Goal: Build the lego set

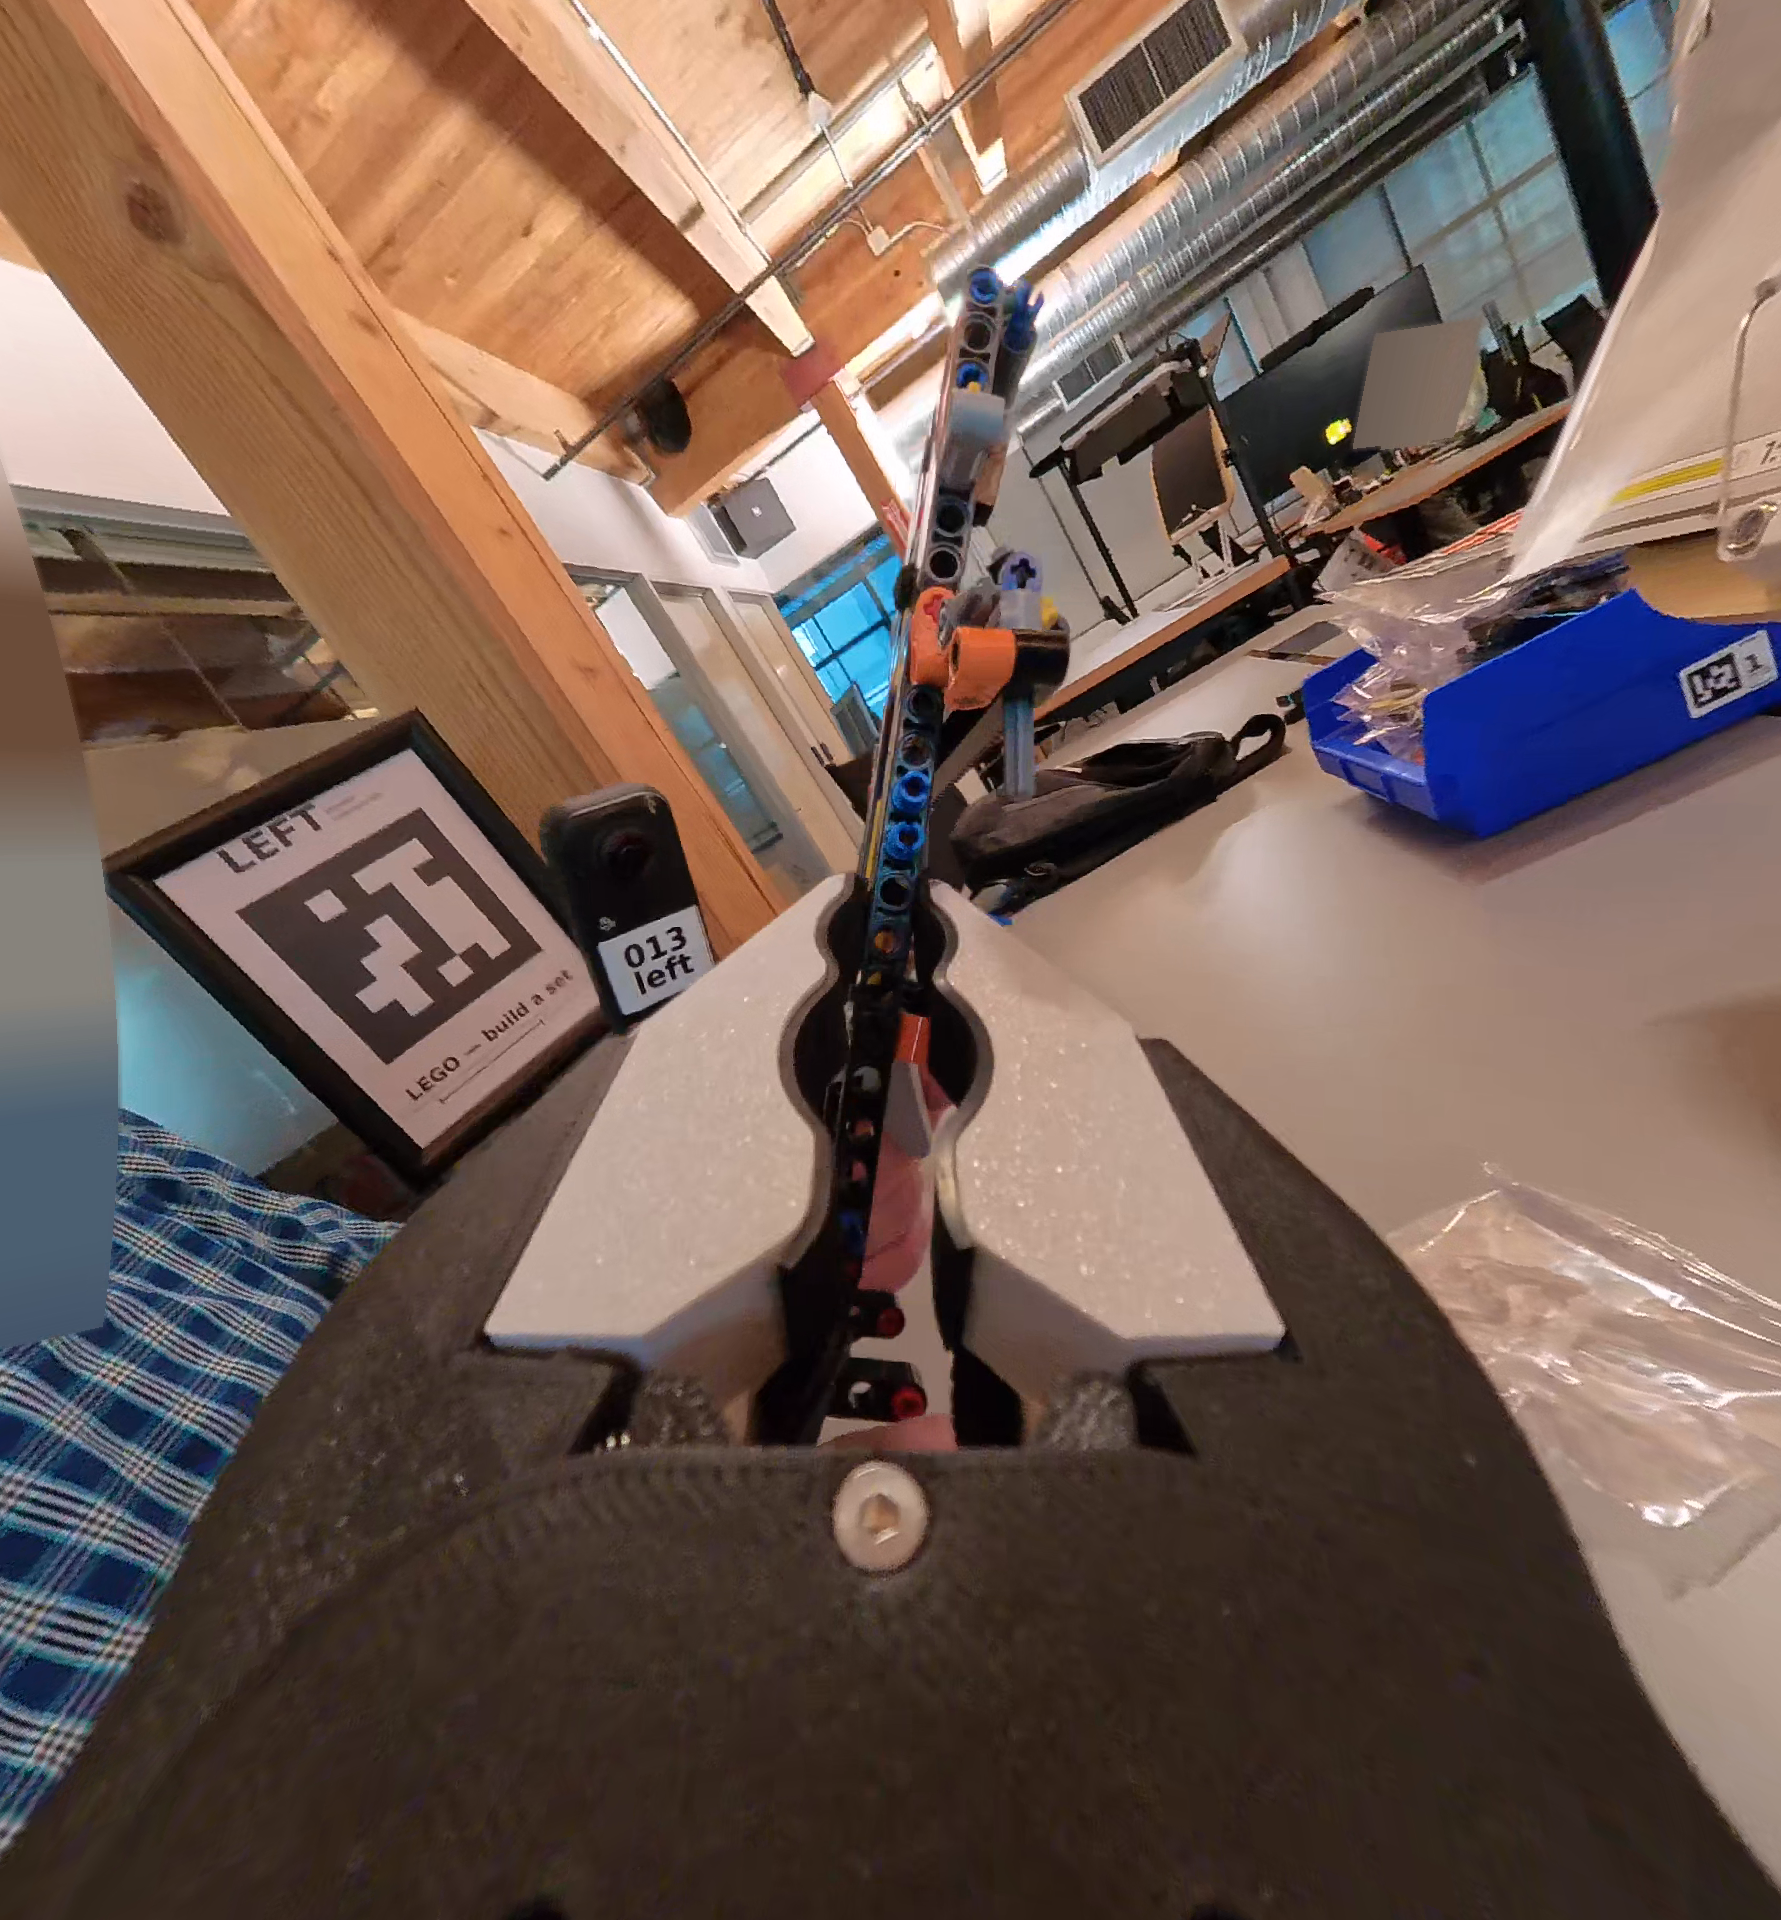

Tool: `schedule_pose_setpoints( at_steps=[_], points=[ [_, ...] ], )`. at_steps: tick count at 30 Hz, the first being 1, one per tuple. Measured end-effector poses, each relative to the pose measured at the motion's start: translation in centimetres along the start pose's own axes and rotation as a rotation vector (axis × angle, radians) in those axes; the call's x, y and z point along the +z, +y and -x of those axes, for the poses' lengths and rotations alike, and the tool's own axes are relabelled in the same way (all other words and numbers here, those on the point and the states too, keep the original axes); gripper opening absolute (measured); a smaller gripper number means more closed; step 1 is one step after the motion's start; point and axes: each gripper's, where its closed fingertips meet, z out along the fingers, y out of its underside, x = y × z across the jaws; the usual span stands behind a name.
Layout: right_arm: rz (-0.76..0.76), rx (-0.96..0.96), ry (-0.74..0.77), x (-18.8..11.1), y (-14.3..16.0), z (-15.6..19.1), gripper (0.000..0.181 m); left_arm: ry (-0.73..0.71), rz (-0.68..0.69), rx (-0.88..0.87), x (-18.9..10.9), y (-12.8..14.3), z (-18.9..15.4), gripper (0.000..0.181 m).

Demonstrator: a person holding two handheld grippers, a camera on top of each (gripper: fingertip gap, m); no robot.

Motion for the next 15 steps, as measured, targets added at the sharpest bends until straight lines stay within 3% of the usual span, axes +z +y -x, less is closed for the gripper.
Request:
schedule_pose_setpoints(
  at_steps=[1,9,15],
  points=[
    [0.002,-0.001,0.000,0.1,0.0,0.0,0.006,0.009,-0.010,-0.023,-0.1,0.0,0.1,0.018],
    [-0.017,-0.134,0.101,0.2,-0.6,-0.2,0.022,0.022,-0.089,-0.127,-0.7,-0.4,0.9,0.018],
    [0.063,-0.655,0.380,0.0,-1.4,-0.2,0.019,0.032,-0.116,-0.157,-0.7,-0.3,0.8,0.018]
  ],
)
